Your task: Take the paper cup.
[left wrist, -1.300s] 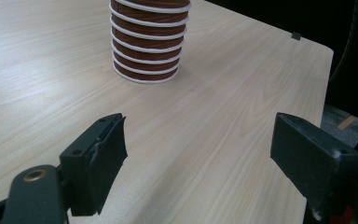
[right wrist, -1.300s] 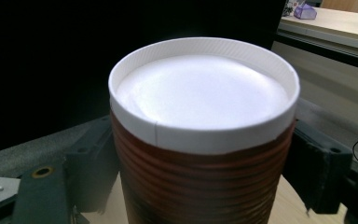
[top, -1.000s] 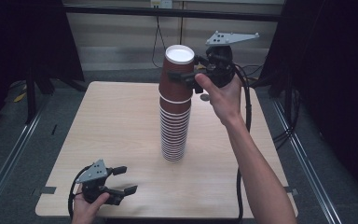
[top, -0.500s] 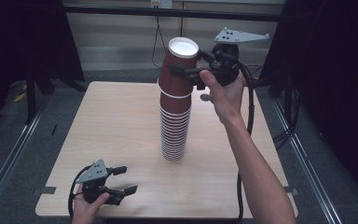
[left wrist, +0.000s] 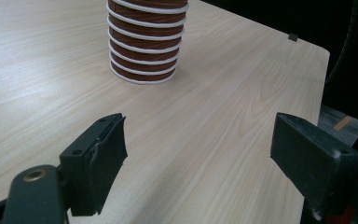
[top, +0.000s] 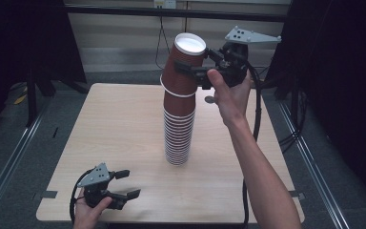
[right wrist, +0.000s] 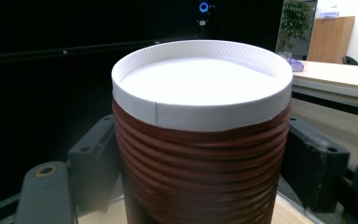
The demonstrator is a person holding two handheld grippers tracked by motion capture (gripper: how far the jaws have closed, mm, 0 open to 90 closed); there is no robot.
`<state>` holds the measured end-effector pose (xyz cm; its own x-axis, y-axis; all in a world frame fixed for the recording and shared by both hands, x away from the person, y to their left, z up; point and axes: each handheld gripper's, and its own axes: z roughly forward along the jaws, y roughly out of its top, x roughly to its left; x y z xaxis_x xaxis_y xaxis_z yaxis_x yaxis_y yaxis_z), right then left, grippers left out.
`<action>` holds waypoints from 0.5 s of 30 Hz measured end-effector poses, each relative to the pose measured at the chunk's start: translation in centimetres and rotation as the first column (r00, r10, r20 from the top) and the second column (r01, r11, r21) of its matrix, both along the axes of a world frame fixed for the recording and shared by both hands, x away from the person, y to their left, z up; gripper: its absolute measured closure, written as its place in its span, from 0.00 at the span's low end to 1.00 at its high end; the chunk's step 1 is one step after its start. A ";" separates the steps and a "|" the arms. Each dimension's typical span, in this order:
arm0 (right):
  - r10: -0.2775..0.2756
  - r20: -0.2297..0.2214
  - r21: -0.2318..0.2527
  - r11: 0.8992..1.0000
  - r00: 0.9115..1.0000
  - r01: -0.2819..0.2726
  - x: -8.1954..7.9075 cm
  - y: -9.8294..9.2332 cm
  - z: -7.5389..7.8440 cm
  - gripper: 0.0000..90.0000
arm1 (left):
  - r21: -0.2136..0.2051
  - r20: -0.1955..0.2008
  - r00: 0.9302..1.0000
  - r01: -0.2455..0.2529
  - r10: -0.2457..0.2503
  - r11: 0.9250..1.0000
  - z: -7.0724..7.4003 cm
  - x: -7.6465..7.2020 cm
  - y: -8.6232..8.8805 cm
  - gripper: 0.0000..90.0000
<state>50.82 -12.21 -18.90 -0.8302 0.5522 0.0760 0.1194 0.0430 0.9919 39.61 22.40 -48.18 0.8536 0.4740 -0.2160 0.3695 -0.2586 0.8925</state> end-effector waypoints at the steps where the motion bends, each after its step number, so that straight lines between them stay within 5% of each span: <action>1: 0.000 0.002 0.006 1.000 1.000 0.000 -0.1 0.0 0.1 0.24 | 0.000 0.000 1.000 -0.001 0.001 1.000 0.0 0.0 0.0 0.20; 15: -0.003 0.040 0.069 0.998 0.999 0.000 -1.0 -1.0 1.2 0.24 | 0.001 0.001 1.000 -0.001 0.001 1.000 0.0 0.0 0.0 0.20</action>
